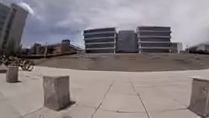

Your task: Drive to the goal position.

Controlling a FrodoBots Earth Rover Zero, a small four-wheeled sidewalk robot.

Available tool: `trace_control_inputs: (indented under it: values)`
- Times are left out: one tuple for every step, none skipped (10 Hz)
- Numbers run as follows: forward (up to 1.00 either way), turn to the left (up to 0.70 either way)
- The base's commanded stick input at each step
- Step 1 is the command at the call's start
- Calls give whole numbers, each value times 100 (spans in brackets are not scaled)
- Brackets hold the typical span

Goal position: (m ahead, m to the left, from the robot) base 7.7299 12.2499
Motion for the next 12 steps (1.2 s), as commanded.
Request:
trace_control_inputs:
  values:
    - [70, 0]
    - [70, 0]
    - [70, 2]
    - [70, 3]
    - [70, 2]
    - [70, 2]
    - [70, 2]
    - [70, 3]
    - [70, 2]
    - [70, 3]
    - [70, 3]
    - [70, 8]
